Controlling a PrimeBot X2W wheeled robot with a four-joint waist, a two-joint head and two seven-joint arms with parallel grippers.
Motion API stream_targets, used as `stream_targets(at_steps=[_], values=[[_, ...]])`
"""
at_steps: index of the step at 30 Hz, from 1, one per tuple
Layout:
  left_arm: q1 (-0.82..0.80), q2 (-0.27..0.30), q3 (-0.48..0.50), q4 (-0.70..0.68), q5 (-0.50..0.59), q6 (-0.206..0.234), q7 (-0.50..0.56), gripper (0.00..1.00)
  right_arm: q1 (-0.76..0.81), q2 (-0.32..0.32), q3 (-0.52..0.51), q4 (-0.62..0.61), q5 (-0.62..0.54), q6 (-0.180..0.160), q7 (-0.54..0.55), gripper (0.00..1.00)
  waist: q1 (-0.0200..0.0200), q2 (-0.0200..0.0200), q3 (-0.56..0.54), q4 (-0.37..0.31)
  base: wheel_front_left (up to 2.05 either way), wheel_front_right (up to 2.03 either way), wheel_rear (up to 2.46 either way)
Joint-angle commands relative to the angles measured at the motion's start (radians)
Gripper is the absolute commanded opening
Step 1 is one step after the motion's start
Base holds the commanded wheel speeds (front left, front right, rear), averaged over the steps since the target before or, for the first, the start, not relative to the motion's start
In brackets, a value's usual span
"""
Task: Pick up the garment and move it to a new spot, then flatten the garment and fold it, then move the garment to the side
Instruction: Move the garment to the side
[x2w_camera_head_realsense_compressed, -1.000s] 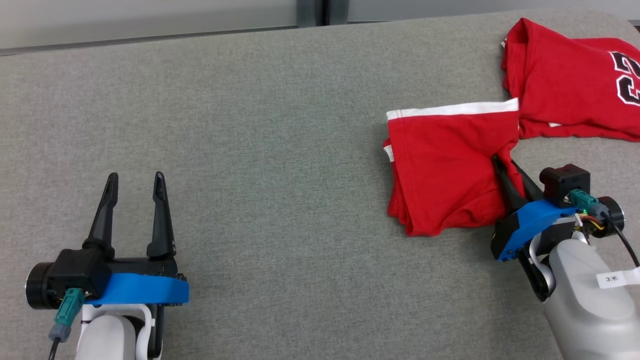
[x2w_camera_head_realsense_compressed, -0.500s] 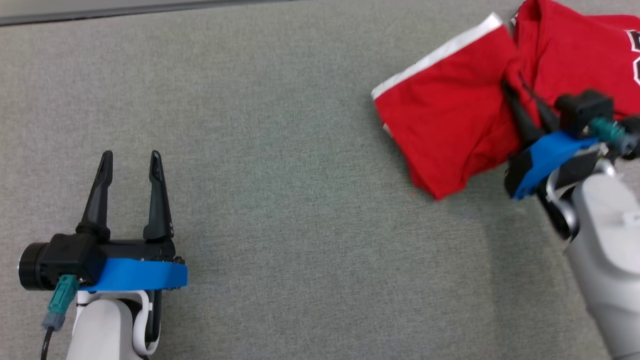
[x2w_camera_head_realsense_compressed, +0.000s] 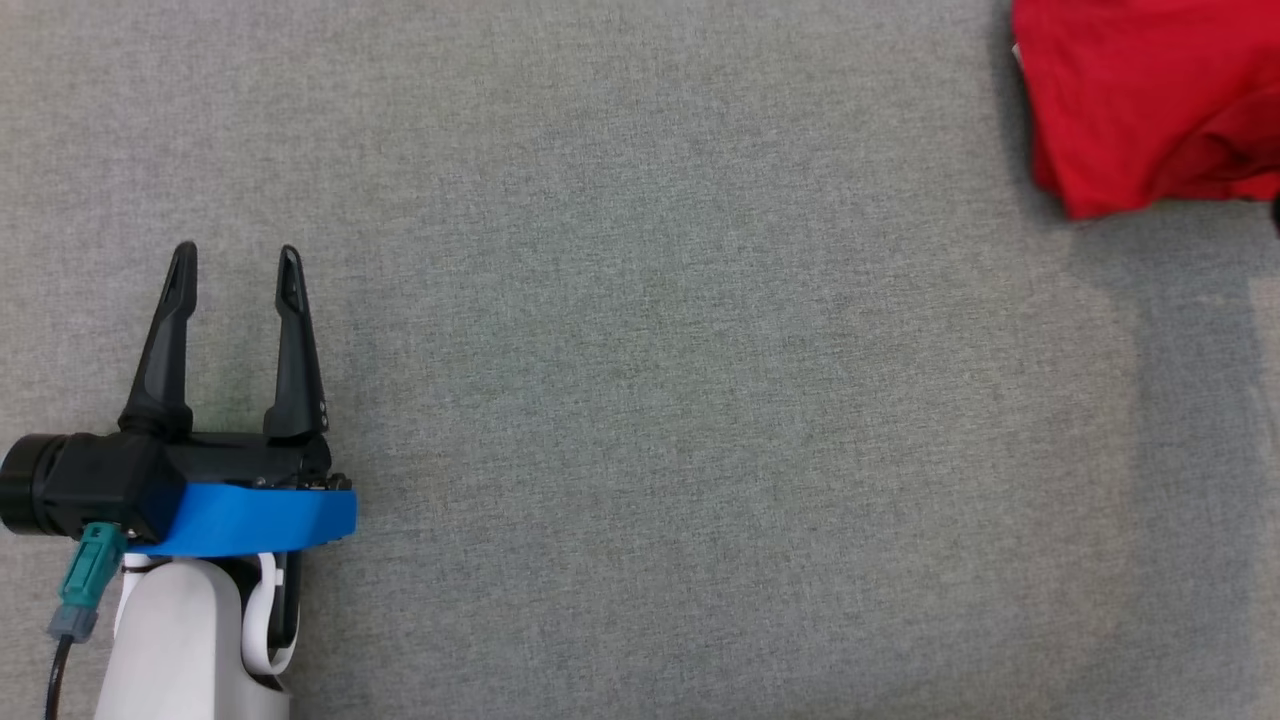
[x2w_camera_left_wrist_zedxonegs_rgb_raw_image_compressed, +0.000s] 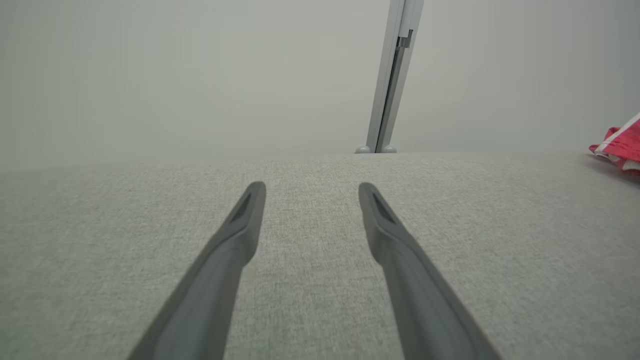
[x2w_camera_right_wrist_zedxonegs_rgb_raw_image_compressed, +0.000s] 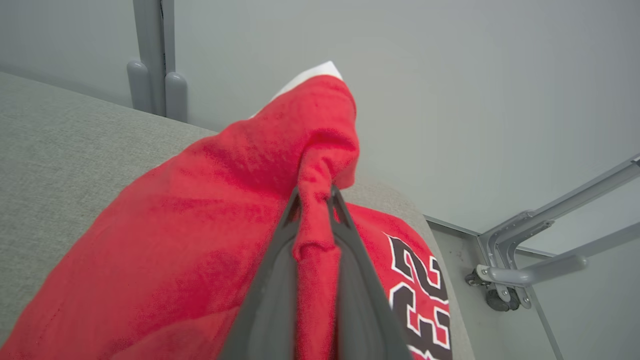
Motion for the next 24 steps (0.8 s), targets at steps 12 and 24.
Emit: stream_targets(at_steps=[12,24], values=[[-0.023,0.022,-0.013,-0.036,0.003,-0.001,-0.005,1.0,-0.067,-0.115,-0.106,0.098,-0.022,0.0,0.07,0.0,-0.0001,0.0,0.027,0.001,0.0,0.0,0.0],[-0.025,0.015,-0.01,-0.031,-0.003,-0.001,-0.004,1.0,-0.091,-0.05,-0.205,0.159,-0.189,0.0,0.096,1.0,-0.0001,0.0,0.028,0.009,0.0,0.0,0.0]])
